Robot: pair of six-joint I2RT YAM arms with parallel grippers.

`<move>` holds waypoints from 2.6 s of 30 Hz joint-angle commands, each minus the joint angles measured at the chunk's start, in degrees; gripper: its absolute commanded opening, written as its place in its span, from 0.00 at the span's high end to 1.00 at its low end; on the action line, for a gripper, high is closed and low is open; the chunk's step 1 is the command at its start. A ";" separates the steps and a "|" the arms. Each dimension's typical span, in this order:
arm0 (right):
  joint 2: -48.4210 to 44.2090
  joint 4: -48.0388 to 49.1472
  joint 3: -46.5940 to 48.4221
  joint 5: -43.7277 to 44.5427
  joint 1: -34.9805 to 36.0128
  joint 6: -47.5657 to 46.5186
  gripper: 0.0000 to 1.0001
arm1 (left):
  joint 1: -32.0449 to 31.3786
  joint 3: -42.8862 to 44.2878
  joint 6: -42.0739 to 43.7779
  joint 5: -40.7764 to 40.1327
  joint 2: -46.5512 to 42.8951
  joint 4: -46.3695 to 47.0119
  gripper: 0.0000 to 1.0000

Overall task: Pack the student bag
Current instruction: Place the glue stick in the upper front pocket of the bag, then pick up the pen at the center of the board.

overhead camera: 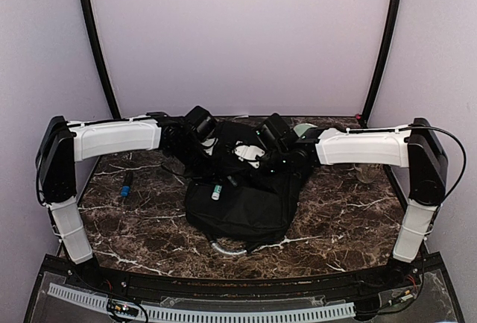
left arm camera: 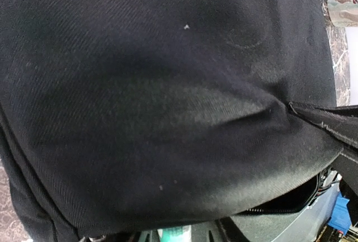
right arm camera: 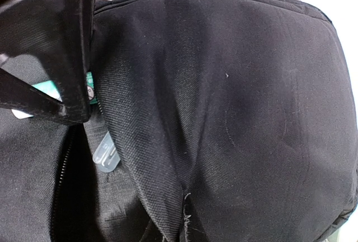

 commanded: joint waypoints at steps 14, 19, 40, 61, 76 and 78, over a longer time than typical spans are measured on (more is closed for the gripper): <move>-1.78 0.04 0.40 -5.08 2.38 -0.37 0.99 | -2.15 -20.92 3.43 -2.18 -21.73 4.15 0.68; -1.23 -0.27 0.75 -5.44 2.38 -0.26 0.99 | -2.47 -22.57 2.63 3.62 -20.50 12.34 0.71; -1.58 -0.03 0.39 -4.87 2.39 -0.43 0.99 | -4.62 -11.85 5.61 -11.69 -5.39 18.47 0.87; -2.10 0.11 0.31 -4.84 2.38 -0.44 0.99 | -6.11 -27.90 9.16 -11.17 -25.38 30.01 0.71; -1.73 -0.03 0.31 -5.41 2.38 -0.43 0.99 | 2.71 -22.46 3.56 -44.96 -32.14 -0.84 0.33; -1.95 -0.03 0.18 -5.37 2.38 -0.53 0.99 | 11.50 -27.67 2.36 -40.61 -33.15 0.73 0.33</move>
